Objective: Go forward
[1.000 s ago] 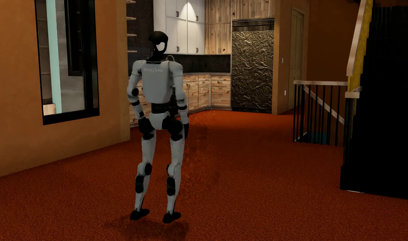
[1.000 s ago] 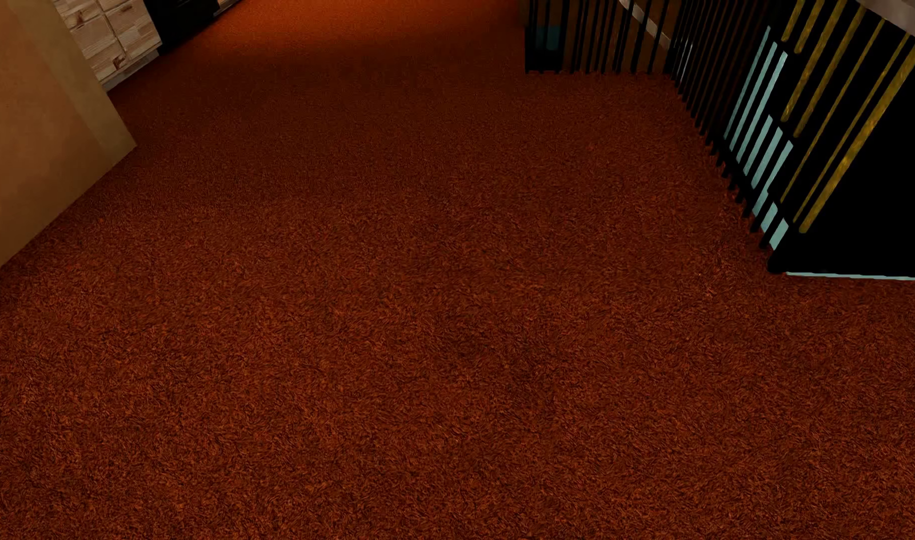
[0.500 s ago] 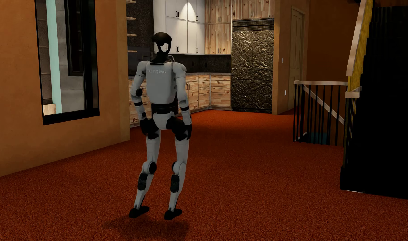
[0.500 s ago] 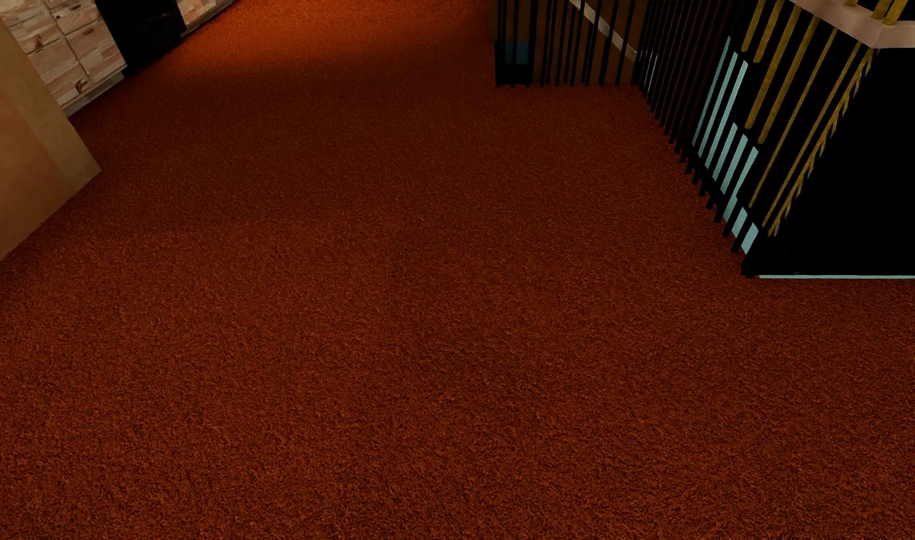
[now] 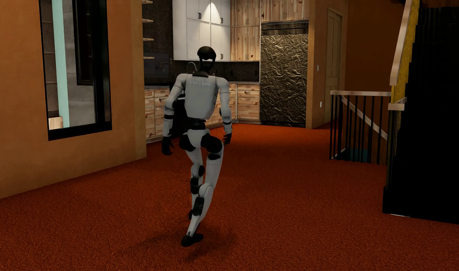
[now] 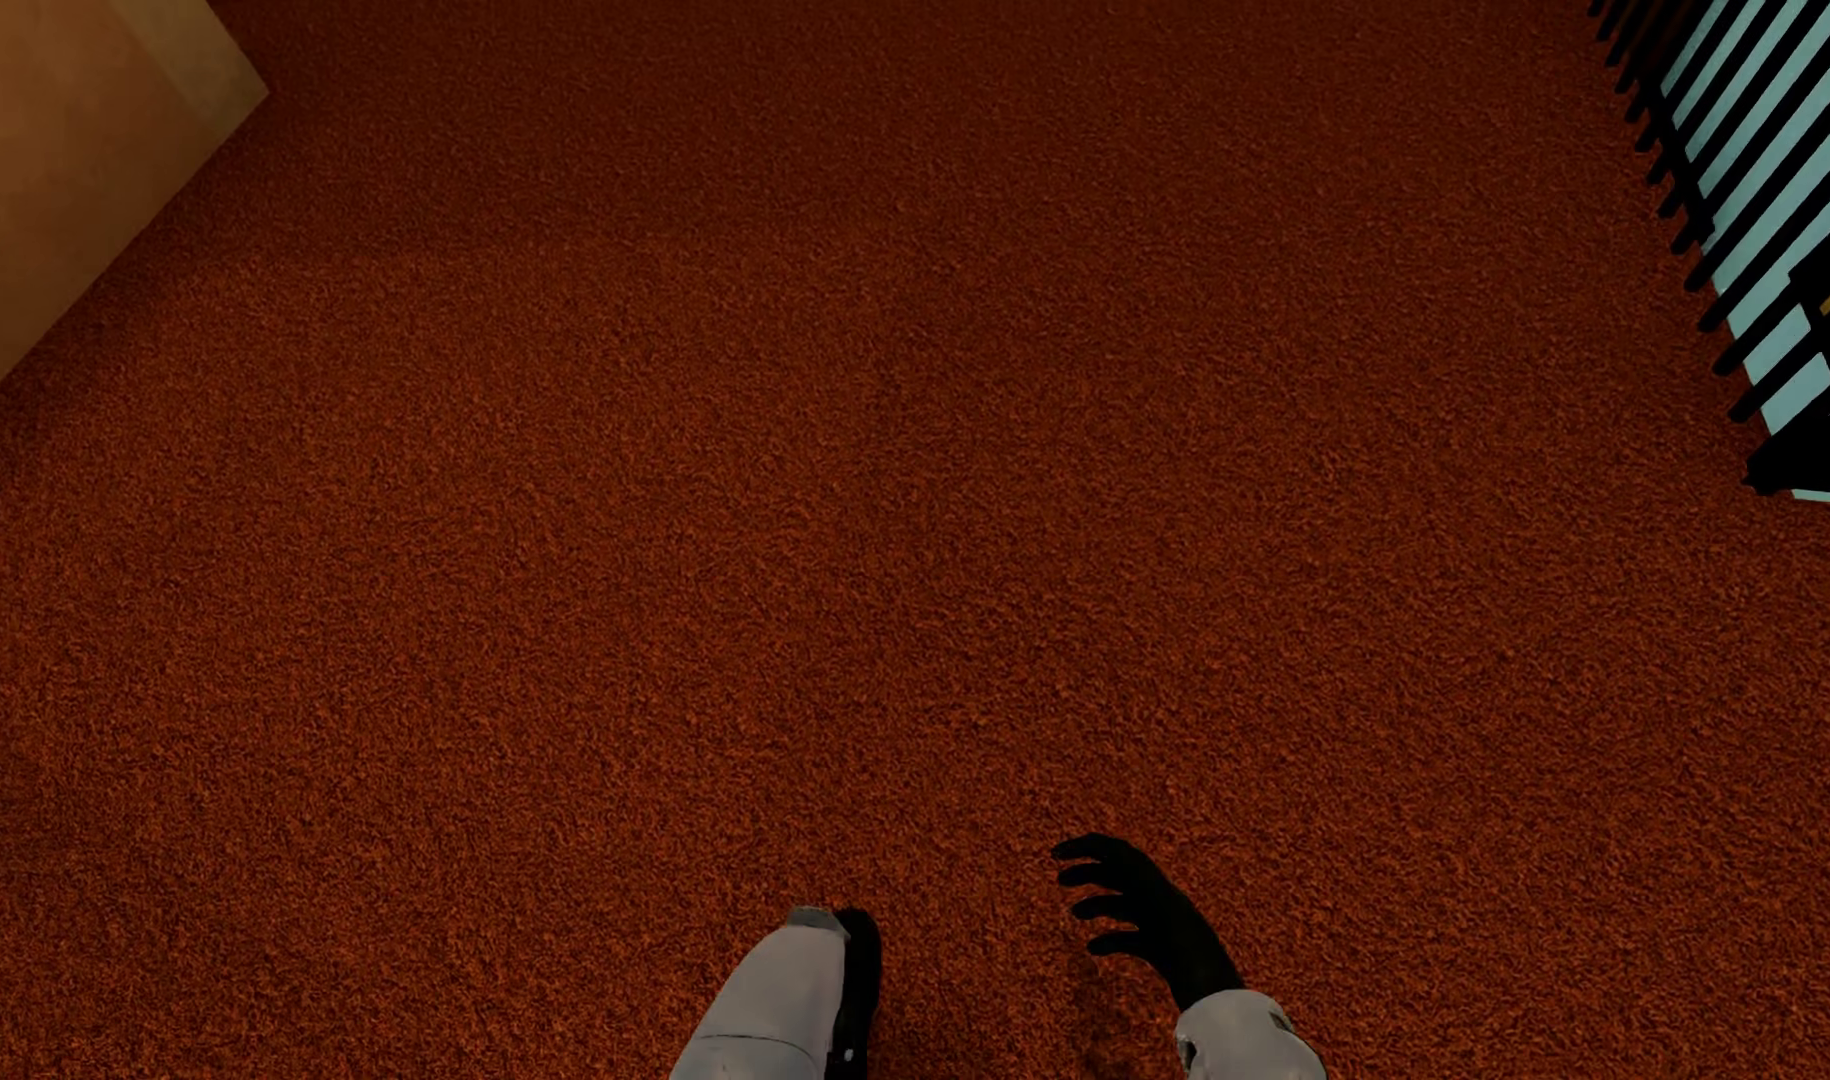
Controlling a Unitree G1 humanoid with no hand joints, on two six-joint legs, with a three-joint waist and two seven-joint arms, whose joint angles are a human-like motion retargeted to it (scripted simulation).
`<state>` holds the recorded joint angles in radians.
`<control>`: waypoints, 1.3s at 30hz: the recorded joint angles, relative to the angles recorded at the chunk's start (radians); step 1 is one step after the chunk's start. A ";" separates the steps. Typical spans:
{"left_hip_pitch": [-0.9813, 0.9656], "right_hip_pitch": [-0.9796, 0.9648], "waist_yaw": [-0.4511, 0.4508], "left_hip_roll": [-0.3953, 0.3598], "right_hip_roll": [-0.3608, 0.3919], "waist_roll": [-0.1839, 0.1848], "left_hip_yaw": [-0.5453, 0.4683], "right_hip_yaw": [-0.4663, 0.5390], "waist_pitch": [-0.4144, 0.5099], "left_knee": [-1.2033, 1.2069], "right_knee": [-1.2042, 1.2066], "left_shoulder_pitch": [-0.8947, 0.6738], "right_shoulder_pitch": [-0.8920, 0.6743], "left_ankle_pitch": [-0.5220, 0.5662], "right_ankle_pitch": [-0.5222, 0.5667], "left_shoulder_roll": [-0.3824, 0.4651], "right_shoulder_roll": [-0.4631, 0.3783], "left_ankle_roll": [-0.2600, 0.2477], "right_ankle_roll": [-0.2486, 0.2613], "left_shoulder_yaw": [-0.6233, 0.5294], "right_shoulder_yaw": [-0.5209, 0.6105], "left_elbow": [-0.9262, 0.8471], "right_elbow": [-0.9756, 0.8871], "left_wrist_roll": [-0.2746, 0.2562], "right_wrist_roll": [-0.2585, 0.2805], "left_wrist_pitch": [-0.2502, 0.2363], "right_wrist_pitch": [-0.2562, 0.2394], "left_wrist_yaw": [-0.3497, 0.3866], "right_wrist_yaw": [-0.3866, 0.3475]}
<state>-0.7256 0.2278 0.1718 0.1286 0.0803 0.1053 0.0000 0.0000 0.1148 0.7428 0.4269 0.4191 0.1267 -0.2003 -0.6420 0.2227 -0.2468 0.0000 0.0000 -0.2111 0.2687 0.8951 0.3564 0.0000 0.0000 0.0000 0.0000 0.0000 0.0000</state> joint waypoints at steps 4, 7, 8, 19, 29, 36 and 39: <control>0.010 0.133 0.040 0.039 -0.047 -0.027 0.000 0.000 -0.014 -0.059 0.010 0.002 -0.063 0.118 -0.003 0.010 0.029 0.000 0.000 0.078 -0.006 0.108 -0.133 0.000 0.000 0.000 0.000 0.000 0.000; 0.041 0.069 0.015 -0.041 -0.075 -0.069 0.000 0.000 -0.005 0.064 0.182 -0.052 -0.044 0.173 0.530 0.029 0.012 0.000 0.000 0.032 0.046 0.137 -0.097 0.000 0.000 0.000 0.000 0.000 0.000; 0.097 -0.026 -0.008 -0.068 -0.071 -0.071 0.000 0.000 0.003 0.074 0.379 -0.076 -0.042 0.131 0.763 0.034 -0.009 0.000 0.000 0.009 0.091 0.119 -0.050 0.000 0.000 0.000 0.000 0.000 0.000; 0.991 -0.707 -0.261 -0.141 -0.056 -0.061 0.000 0.000 -0.005 -0.216 0.090 -0.200 0.292 -0.204 0.656 0.043 -0.055 0.000 0.000 0.071 0.048 -0.547 0.425 0.000 0.000 0.000 0.000 0.000 0.000; 0.679 -0.607 -0.225 0.024 0.016 0.033 0.000 0.000 -0.028 0.722 0.315 -0.114 0.297 0.202 0.833 0.019 -0.052 0.000 0.000 -0.089 0.127 -0.265 0.508 0.000 0.000 0.000 0.000 0.000 0.000; 0.315 -0.116 -0.095 0.024 0.038 0.026 0.000 0.000 -0.027 -0.097 0.180 0.046 0.075 0.101 0.551 0.014 -0.041 0.000 0.000 0.047 -0.025 0.077 0.115 0.000 0.000 0.000 0.000 0.000 0.000; 0.309 0.045 -0.031 0.045 0.010 0.033 0.000 0.000 -0.047 -0.501 0.168 0.048 0.020 0.072 0.438 0.021 -0.041 0.000 0.000 0.122 -0.035 0.141 -0.007 0.000 0.000 0.000 0.000 0.000 0.000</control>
<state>-0.4170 0.2724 0.1412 0.1739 0.0906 0.1384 0.0000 0.0000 0.0678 0.2422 0.5950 0.4672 0.1467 -0.1281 -0.2040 0.2442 -0.2878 0.0000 0.0000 -0.0895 0.2333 1.0366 0.3493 0.0000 0.0000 0.0000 0.0000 0.0000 0.0000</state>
